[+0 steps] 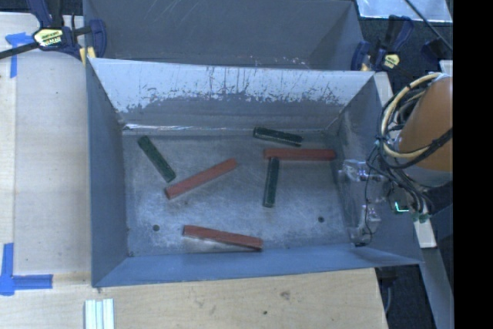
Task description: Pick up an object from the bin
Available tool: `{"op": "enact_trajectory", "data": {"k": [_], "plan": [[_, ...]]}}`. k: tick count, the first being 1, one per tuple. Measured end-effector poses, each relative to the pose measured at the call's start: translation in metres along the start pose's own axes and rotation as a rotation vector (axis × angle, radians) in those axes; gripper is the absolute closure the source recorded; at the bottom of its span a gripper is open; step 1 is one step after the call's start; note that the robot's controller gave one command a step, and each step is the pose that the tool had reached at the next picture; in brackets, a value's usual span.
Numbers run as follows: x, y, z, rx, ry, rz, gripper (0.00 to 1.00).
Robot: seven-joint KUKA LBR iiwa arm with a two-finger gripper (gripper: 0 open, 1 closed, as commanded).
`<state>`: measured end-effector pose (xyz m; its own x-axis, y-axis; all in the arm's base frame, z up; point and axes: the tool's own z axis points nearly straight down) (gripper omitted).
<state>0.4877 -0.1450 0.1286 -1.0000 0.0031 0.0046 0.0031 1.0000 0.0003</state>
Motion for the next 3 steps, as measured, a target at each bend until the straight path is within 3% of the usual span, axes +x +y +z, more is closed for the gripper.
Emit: {"op": "enact_trajectory", "data": {"k": [1, 2, 3], "plan": [[-0.002, 0.0, -0.004, 0.002, -0.008, -0.003, 0.0], [-0.073, -0.001, 0.032, 0.002, -0.012, 0.004, 0.0], [-0.116, 0.002, 0.051, 0.001, -0.009, -0.008, 0.0]]}}
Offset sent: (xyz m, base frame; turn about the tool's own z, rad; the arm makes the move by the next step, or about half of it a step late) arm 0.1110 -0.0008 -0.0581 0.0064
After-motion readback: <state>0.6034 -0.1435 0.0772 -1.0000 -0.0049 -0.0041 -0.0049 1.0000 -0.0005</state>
